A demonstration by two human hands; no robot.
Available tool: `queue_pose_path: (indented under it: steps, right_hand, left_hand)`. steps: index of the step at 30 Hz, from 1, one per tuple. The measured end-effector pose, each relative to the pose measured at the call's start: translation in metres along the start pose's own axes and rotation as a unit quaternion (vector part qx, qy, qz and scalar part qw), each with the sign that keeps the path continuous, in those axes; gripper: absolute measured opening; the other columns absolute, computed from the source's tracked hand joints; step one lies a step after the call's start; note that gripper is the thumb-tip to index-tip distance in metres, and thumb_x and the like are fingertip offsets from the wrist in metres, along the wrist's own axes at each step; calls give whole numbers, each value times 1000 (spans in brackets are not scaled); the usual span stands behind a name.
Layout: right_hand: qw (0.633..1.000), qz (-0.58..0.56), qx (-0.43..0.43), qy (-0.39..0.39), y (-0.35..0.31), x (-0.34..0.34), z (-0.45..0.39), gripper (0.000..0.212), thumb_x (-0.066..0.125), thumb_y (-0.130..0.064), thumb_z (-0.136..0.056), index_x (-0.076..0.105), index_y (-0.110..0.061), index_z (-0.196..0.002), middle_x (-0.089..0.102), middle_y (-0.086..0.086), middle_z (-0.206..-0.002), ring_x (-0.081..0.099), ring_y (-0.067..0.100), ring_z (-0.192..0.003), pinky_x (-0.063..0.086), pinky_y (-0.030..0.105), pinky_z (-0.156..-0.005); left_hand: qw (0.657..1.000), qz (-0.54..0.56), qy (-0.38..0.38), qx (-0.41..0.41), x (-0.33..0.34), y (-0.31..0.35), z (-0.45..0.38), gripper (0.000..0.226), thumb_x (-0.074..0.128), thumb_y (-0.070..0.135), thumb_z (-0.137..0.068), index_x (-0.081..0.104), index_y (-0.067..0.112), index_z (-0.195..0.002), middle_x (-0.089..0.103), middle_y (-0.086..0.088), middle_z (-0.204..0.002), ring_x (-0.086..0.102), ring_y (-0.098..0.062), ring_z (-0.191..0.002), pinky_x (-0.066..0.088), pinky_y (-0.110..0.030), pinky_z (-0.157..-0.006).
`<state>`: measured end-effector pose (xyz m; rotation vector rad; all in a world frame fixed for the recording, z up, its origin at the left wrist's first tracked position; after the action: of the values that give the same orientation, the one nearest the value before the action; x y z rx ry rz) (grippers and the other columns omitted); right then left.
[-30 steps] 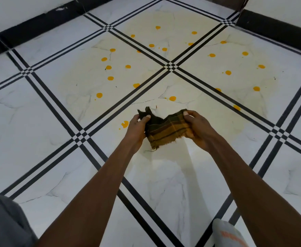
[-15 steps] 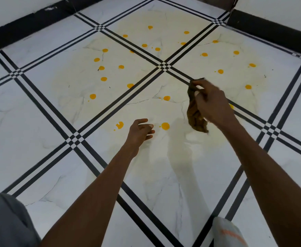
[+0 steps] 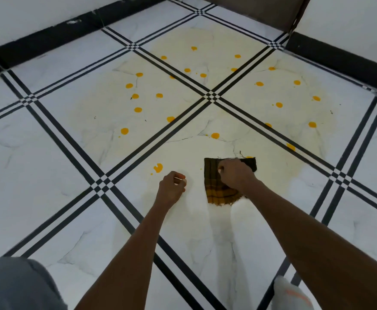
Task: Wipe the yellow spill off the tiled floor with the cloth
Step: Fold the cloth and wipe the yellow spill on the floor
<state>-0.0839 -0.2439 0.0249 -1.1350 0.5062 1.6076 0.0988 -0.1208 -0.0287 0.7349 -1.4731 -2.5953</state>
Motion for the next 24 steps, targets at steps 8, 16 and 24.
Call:
queue_pose_path:
  steps: [8,16,24]
  right_hand:
    - [999,-14,-38,18,36,50,-15,59,48,-39,-108,39,-11,-159,28,19,-168,22,38,-158,27,51,-127]
    - [993,58,-54,92,55,73,-34,88,5,-67,-97,16,-15,-167,10,17,-175,6,38,-162,5,57,-130]
    - [985,83,-100,118,-4,49,-105,91,7,-68,-98,22,-9,-165,16,21,-173,10,40,-162,10,64,-128]
  left_hand:
    - [987,-151,47,42,-16,-22,-12,14,61,16,-100,68,10,-110,71,-5,-110,66,-23,-99,52,-37,-94]
    - [954,-228,115,158,-24,-32,-3,16,59,8,-98,67,10,-112,63,-7,-114,55,-25,-107,47,-34,-90]
    - [918,-295,234,124,-66,-62,-13,36,56,20,-103,56,4,-135,54,-14,-140,49,-35,-131,47,-51,-108]
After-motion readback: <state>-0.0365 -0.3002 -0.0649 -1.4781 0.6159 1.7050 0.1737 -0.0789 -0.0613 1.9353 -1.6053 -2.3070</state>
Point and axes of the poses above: each hand's wrist, its own z-axis away from the middle knuckle, its own x-axis out of the palm, y = z × x, the point moved 5 cm from there along -z, towards the middle knuckle
